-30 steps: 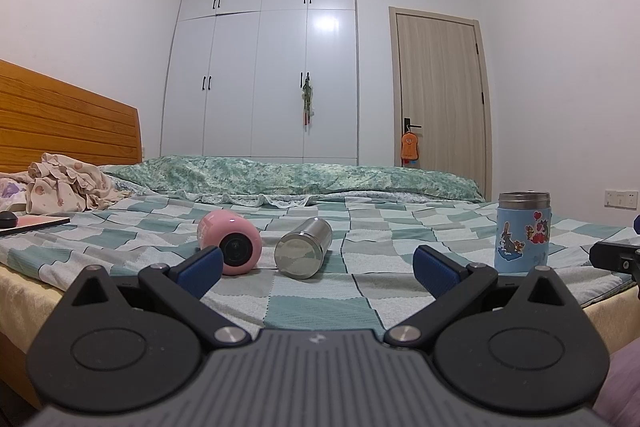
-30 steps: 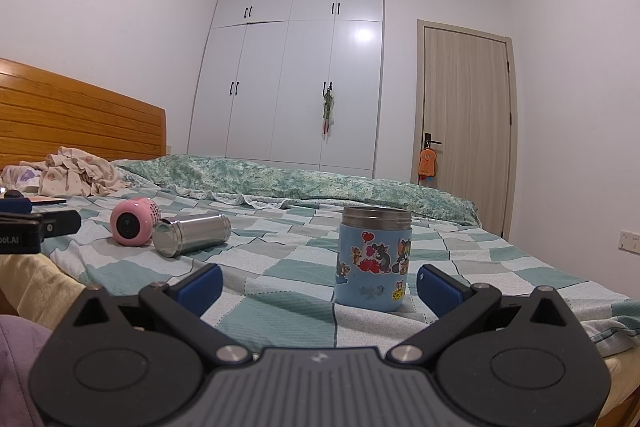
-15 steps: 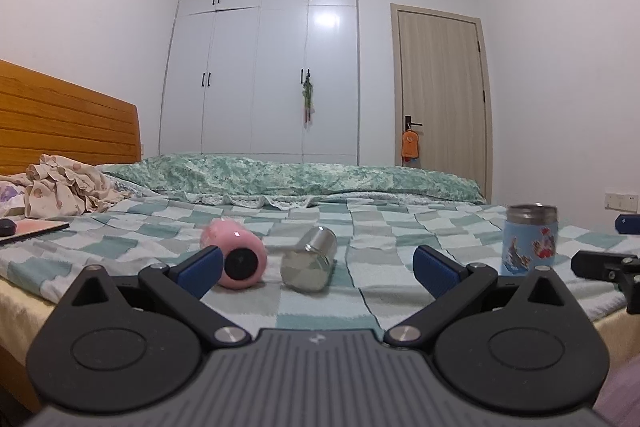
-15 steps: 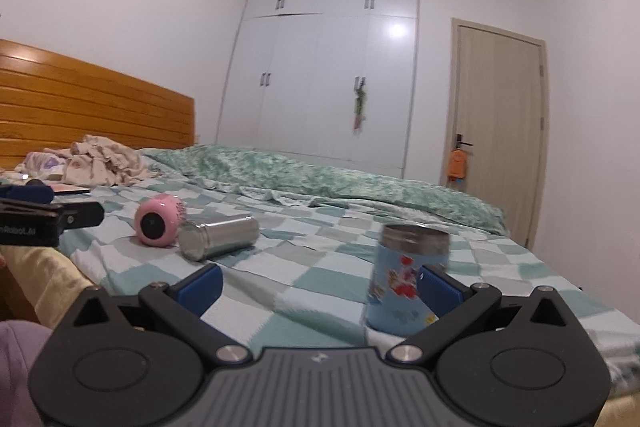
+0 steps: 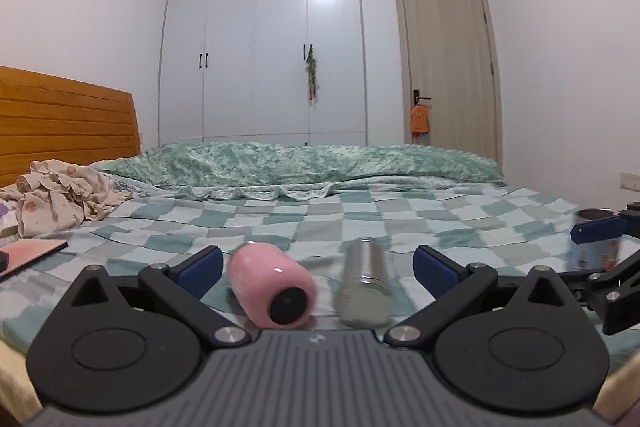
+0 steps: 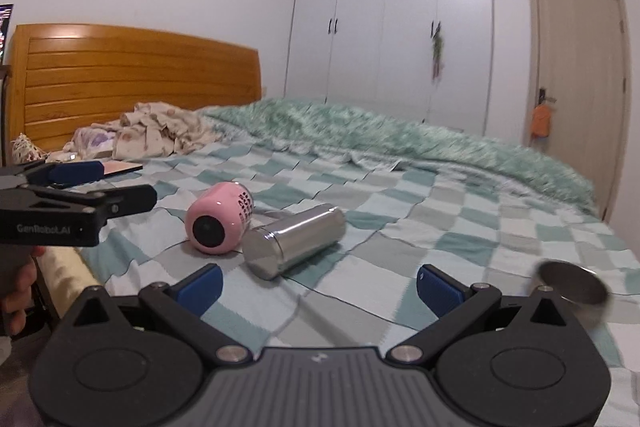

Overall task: Flip cup upright
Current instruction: 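Move the right gripper to the lying silver tumbler and grasp it, then lift the silver tumbler with the right gripper and rotate it upright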

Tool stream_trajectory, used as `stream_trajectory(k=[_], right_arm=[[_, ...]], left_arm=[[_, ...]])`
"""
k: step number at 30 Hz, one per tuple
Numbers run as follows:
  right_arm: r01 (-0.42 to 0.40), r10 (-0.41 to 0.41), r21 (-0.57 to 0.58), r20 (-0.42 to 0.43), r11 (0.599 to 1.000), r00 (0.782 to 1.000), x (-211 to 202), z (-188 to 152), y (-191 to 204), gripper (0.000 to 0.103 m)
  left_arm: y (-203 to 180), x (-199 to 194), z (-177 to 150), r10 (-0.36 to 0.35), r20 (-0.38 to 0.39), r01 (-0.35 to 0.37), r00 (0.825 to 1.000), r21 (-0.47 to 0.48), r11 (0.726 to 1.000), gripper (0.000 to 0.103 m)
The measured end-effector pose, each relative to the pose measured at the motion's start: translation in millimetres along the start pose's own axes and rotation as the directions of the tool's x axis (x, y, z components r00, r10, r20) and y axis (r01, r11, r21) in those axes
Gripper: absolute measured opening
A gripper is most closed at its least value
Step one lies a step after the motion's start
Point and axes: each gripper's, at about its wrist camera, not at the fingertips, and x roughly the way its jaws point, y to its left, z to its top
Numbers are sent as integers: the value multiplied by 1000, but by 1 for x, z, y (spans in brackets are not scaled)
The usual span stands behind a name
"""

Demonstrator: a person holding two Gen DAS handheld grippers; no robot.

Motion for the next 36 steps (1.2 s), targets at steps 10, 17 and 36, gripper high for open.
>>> stream_trajectory(k=[10,17,36], right_arm=[[13,14,110,-239,994,971,134,61,9,103],[102,-5,223,-400,969,917,216,72,5,103],[156,124,497,-485,854,865,284,49,-13,65]], left_arm=[[52,71,6,-32,-23,34,999,81,996,103],[77,124,0,-119,-79,127,990,108,986,103],[98,162,-8,-190,-132,206,973,114,972,103]])
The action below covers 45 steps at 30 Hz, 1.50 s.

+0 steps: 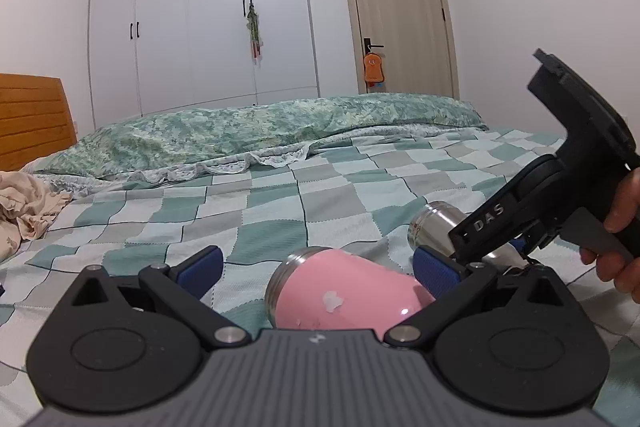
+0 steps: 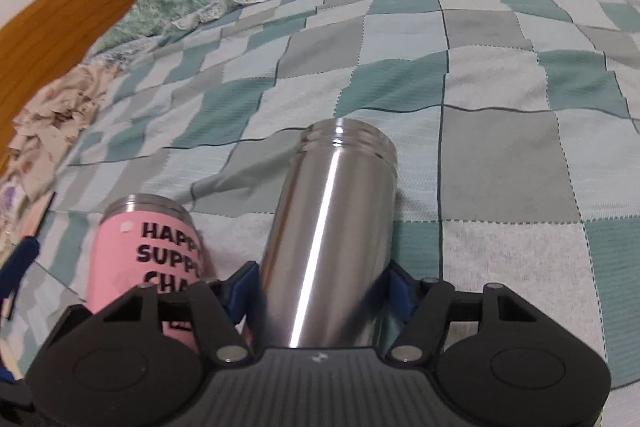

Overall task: Flip cup upright
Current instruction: 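Lift the silver tumbler with the right gripper and rotate it upright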

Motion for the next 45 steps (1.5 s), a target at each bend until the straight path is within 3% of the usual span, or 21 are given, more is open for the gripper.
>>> stream_trajectory(k=[9,18,25,35,37,39,45], right_arm=[[-84,83,9,74,996,994,-78,-15,-12,65],[-53,54,-30,18,998,998,-150,-84,-46,65],[-12,12,6,-58,1000,998,-148,-134,-73,65],[-20,21,10,-65,1000,998,-136,-142,-85,65],[8,-8,-10,-54,1000,999,-141,-141,-84,75],[-14,14,-12,-6,1000,1000,-154,-142,-88,99],[-46,51,-35,176,998,983,-205,-159,-123,101]], left_arm=[[-25,-45,21,-9,51,9,999,-4,1000,103],[-68,-96,22,-60,57,60,997,-14,998,103],[-92,-123,6,-79,16,79,997,-32,996,103],[-102,-143,2,-61,-16,60,998,-55,997,103],[-105,-145,4,-54,-21,53,998,-60,997,103],[-110,-148,7,-58,-26,56,998,-61,997,103],[-132,-147,13,-84,-66,81,994,-54,995,103]])
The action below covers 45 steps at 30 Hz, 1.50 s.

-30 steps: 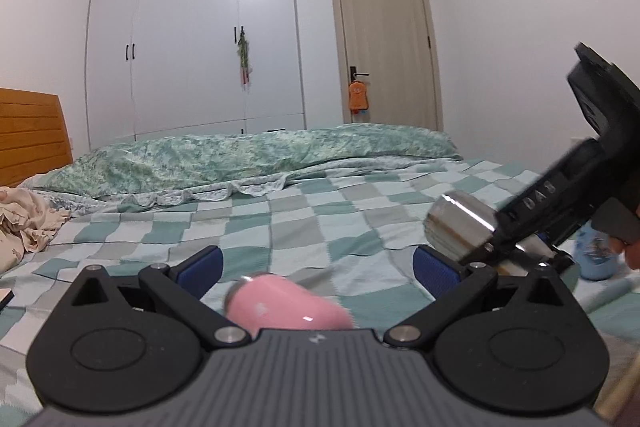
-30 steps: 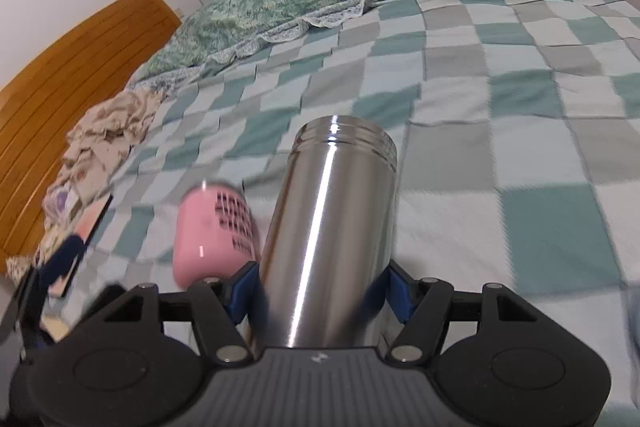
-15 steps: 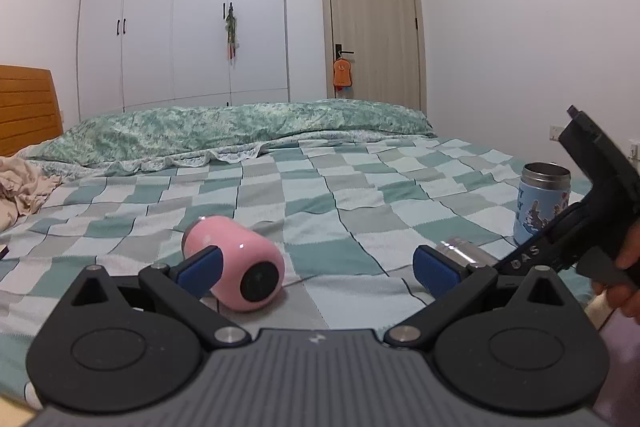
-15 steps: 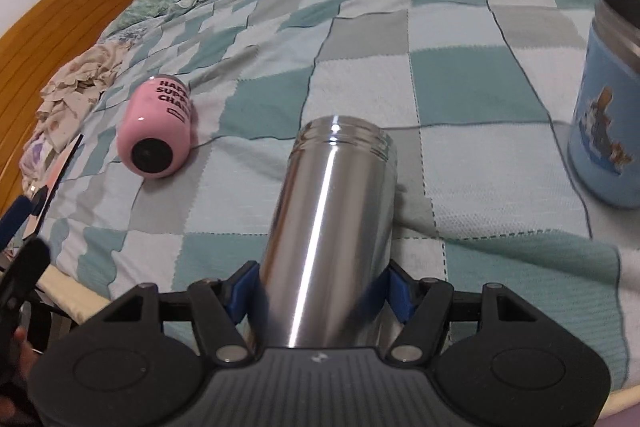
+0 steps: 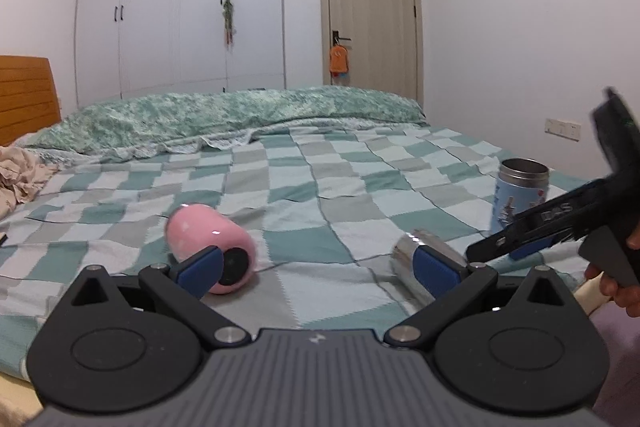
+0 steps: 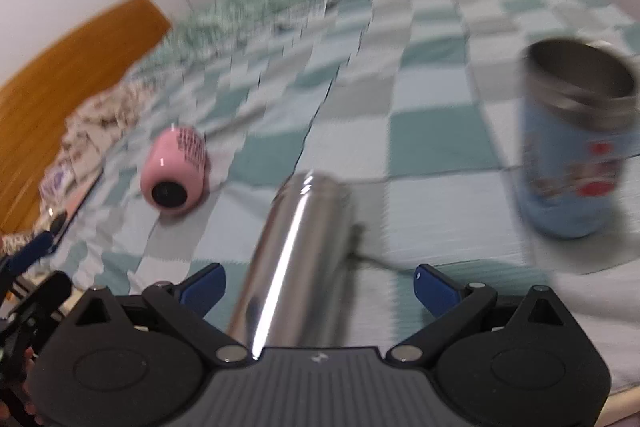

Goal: Flip cup upright

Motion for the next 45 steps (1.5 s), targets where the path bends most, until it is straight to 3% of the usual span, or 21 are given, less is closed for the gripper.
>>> stream_trajectory(k=[7,11,15,19,22,25,27,28,29,30,35,45], right_arm=[[113,-83,-145,199,983,976,-46,-22,-51,102],[183,-107,-256,285,949,952,-56,-31,-64,102],[233,-106,-360,339,903,935,-56,-38,-70,102],[234,-93,-379,356,895,930,-53,-40,-82,102],[226,-81,-366,371,903,925,-50,-39,-92,102],[218,-73,-349,384,911,920,-46,-36,-100,102],[210,-66,-341,387,916,920,-46,-36,-104,102],[208,-64,-338,391,918,918,-45,-36,-106,102],[206,-61,-335,394,919,917,-45,-36,-107,102],[203,-59,-332,398,921,916,-45,-36,-108,102],[203,-58,-305,425,931,904,-46,-42,-113,102],[221,-79,-264,459,939,885,-48,-59,-117,102]], left_arm=[[-40,24,13,-73,-85,75,994,14,997,103],[-68,48,20,-89,-157,95,984,33,995,103],[-90,79,25,-63,-267,75,962,35,997,103],[-97,109,34,-54,-342,54,938,-11,998,103],[-102,136,37,-40,-424,30,905,-31,999,103],[-109,163,31,-21,-536,-9,844,-53,999,103],[-110,179,25,-2,-624,-51,782,-67,996,89],[-109,186,22,-12,-656,-60,754,-86,994,72],[-107,191,18,-34,-681,-63,731,-118,991,67],[-105,192,17,-38,-687,-74,726,-132,988,67],[-108,178,17,-13,-638,-80,770,-117,990,66],[-105,126,23,-56,-499,-43,865,-183,982,65]])
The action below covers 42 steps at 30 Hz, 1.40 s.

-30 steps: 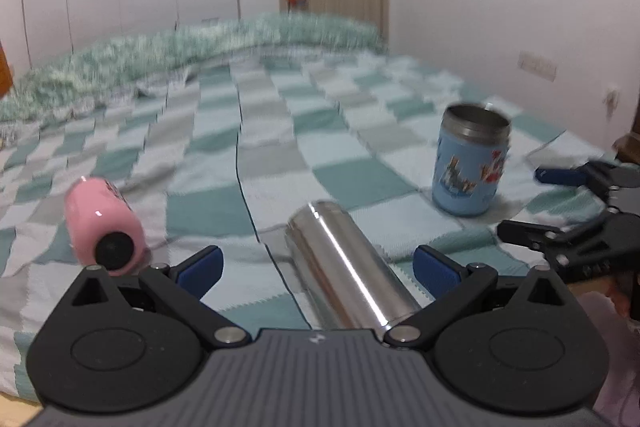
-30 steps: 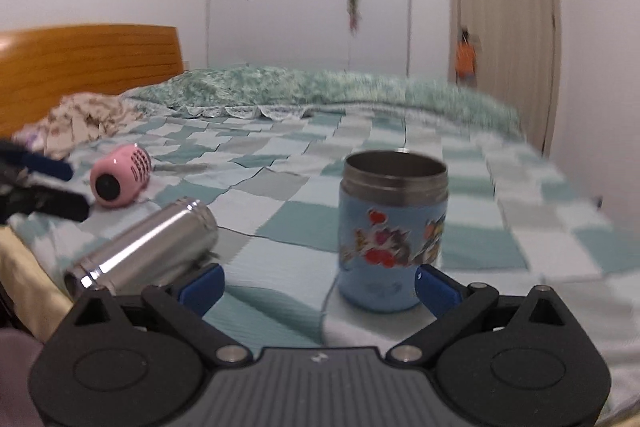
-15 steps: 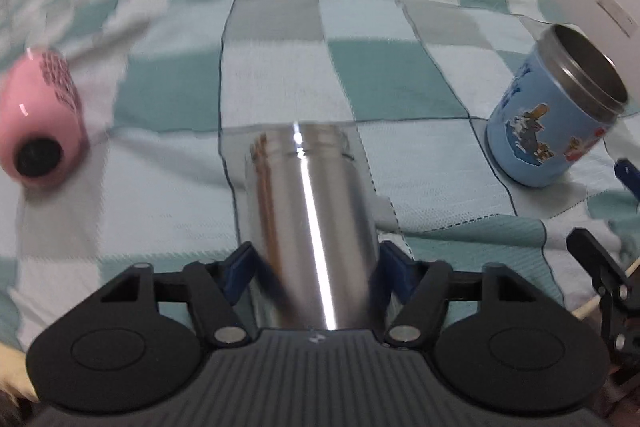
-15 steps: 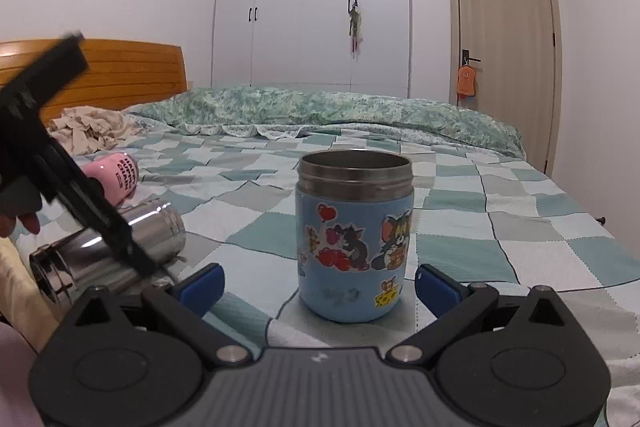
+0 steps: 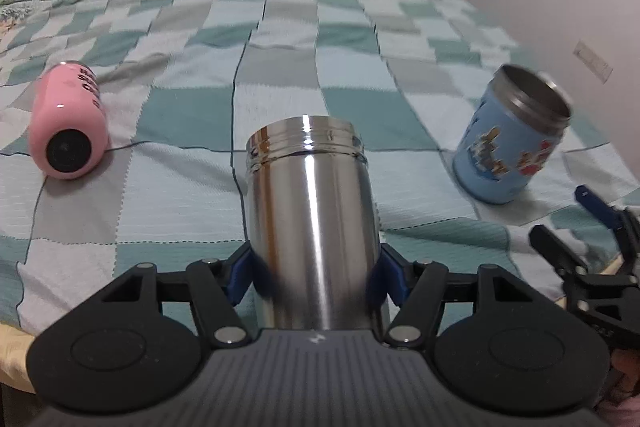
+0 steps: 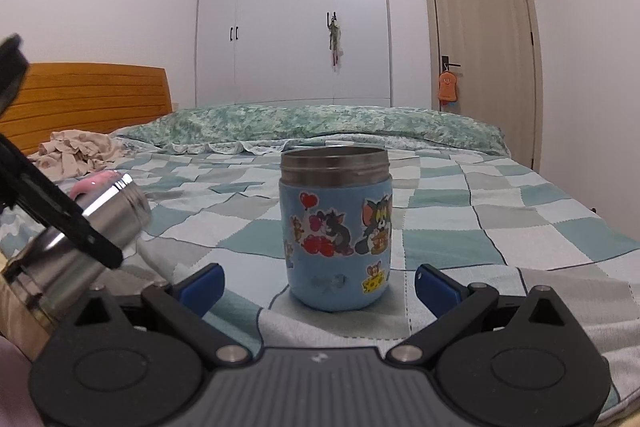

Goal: Flip cup upright

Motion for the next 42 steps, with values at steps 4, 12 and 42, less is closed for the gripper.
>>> stream_trajectory(k=[4,12,42], right_arm=[[17,-17,16,14,1000,1000,-5,-2,-1,102],[38,-40,42,55,998,998,-11,-2,-2,102],[63,-69,67,95,996,993,-7,-3,-9,102]], left_arm=[[-1,-22,-5,-29,54,29,998,4,1000,64],[-19,-58,3,-111,201,100,973,63,993,63],[-79,39,-1,-80,479,-20,874,199,980,103]])
